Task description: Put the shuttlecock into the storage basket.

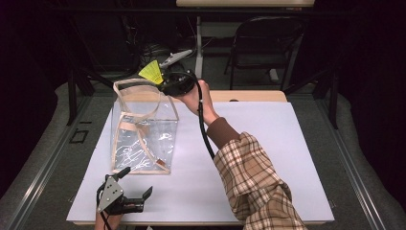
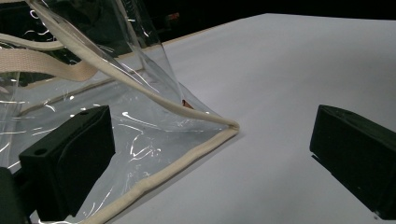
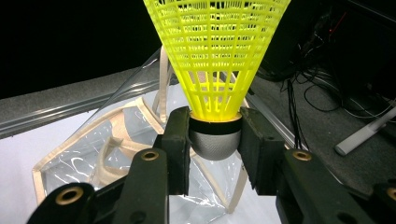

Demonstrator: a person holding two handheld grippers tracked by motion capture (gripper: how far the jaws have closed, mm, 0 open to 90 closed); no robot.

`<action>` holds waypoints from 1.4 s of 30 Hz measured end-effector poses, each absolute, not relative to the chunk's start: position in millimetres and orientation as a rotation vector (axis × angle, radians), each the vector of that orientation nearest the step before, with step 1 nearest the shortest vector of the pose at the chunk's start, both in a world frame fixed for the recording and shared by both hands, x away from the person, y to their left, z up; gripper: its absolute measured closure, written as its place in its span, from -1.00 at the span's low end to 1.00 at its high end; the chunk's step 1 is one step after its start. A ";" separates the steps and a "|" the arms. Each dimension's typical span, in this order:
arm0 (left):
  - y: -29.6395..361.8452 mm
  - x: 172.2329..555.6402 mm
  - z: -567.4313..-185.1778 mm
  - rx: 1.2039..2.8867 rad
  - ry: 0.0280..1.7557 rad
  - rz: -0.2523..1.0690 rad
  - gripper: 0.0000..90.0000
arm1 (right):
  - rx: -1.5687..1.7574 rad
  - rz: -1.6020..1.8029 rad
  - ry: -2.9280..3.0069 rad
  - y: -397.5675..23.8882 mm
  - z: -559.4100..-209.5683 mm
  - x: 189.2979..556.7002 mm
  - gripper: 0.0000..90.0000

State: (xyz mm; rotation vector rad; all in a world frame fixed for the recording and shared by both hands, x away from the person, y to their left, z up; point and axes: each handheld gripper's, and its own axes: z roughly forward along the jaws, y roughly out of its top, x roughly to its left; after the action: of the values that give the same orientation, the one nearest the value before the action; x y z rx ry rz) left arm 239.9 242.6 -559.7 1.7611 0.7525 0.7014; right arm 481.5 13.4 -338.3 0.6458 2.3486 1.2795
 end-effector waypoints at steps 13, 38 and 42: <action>243.0 239.7 -559.2 1.759 0.748 0.700 -1.00 | 0.633 1.248 2.393 33.0 -339.5 485.0 0.44; 243.2 239.6 -559.1 1.756 0.746 0.699 -1.00 | 0.659 1.150 2.453 56.9 -355.6 493.3 0.44; 243.2 239.6 -559.1 1.756 0.746 0.698 -1.00 | 0.658 1.134 2.460 60.2 -357.6 494.3 0.44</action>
State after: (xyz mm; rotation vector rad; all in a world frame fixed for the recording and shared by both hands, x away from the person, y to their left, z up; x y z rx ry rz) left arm 239.6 243.2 -559.1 1.7559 0.7461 0.6978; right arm 494.3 60.2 -357.6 0.6579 2.4597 1.1342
